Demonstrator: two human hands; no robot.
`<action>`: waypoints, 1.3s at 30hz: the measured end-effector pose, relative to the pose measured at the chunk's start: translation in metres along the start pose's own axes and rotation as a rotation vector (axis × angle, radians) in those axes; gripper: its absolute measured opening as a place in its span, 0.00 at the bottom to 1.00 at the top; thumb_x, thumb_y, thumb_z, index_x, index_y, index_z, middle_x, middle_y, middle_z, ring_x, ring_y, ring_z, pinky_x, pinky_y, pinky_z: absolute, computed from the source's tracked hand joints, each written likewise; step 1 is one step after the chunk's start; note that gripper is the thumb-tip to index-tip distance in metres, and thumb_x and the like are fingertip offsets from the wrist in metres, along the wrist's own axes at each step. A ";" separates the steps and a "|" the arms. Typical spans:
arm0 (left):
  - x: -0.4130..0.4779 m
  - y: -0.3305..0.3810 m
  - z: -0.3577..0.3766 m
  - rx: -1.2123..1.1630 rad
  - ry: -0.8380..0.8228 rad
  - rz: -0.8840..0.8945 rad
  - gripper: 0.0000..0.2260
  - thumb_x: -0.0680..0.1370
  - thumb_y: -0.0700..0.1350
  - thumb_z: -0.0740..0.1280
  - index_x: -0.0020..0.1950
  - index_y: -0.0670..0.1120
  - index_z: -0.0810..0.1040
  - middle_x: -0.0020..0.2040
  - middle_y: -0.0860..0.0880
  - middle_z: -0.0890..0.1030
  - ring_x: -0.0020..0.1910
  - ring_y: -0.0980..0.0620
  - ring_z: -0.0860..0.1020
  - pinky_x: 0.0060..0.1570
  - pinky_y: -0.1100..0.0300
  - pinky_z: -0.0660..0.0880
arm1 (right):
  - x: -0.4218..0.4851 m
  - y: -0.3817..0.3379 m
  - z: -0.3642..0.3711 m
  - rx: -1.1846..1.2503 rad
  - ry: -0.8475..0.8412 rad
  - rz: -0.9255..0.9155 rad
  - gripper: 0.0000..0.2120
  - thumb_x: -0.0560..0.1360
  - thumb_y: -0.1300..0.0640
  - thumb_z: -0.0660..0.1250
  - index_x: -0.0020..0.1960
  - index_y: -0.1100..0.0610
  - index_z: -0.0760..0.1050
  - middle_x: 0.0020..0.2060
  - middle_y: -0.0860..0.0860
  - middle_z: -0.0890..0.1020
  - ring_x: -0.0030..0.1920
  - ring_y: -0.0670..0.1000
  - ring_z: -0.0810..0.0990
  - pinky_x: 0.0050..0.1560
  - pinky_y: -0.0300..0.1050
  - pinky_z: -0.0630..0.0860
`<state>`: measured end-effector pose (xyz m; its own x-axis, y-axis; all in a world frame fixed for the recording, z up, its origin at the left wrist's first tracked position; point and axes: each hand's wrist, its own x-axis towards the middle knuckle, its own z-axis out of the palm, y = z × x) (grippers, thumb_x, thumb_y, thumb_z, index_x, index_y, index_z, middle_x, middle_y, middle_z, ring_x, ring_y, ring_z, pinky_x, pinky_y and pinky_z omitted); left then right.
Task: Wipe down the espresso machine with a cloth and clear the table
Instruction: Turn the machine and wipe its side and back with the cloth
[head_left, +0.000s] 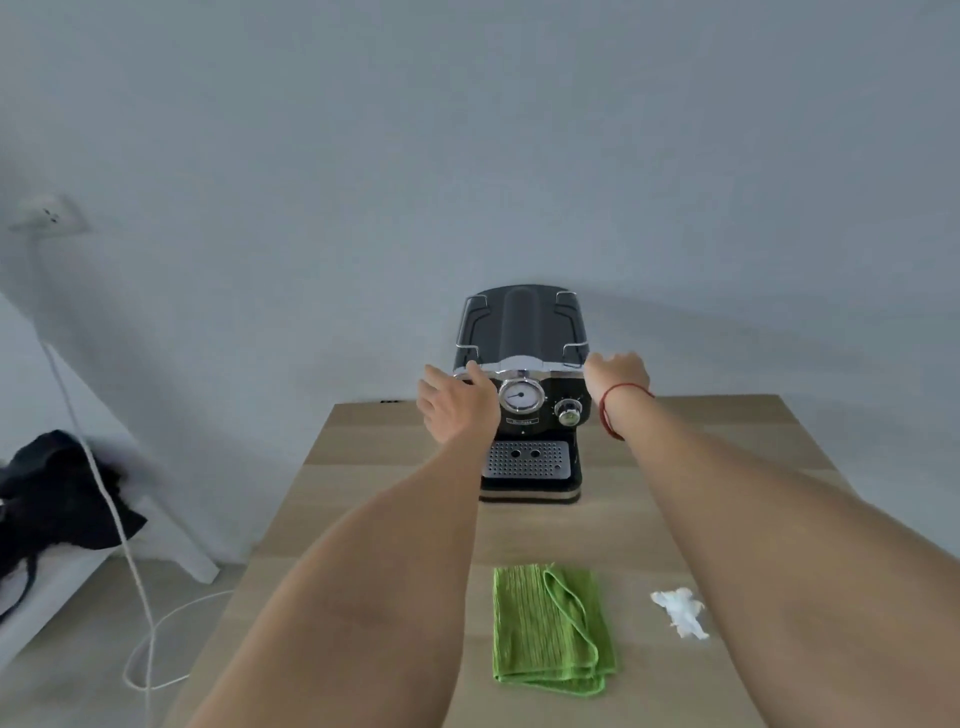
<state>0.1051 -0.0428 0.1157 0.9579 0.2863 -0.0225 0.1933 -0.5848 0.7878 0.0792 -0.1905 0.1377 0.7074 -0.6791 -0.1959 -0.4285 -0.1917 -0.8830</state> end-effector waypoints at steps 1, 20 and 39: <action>0.005 0.008 -0.001 -0.025 0.005 0.011 0.29 0.82 0.55 0.54 0.77 0.39 0.53 0.75 0.41 0.61 0.74 0.41 0.59 0.70 0.49 0.59 | 0.005 -0.010 -0.001 -0.002 0.005 -0.025 0.19 0.77 0.56 0.58 0.63 0.66 0.72 0.58 0.60 0.79 0.46 0.56 0.73 0.44 0.43 0.68; 0.046 0.050 0.044 0.158 -0.237 -0.193 0.40 0.80 0.61 0.55 0.78 0.39 0.39 0.78 0.38 0.40 0.77 0.38 0.38 0.75 0.47 0.41 | 0.082 -0.047 0.022 0.041 -0.096 0.100 0.10 0.76 0.67 0.62 0.55 0.69 0.75 0.36 0.59 0.80 0.30 0.55 0.81 0.39 0.48 0.83; 0.135 0.033 0.018 0.221 -0.234 -0.110 0.30 0.83 0.54 0.48 0.79 0.38 0.46 0.79 0.40 0.45 0.78 0.42 0.42 0.76 0.48 0.43 | 0.073 -0.055 0.043 0.215 -0.509 0.247 0.05 0.75 0.64 0.68 0.49 0.66 0.75 0.35 0.57 0.81 0.34 0.52 0.82 0.32 0.42 0.82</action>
<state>0.2447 -0.0369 0.1281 0.9467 0.1894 -0.2607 0.3146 -0.7177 0.6212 0.1787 -0.1986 0.1534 0.8045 -0.2506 -0.5385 -0.5286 0.1115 -0.8415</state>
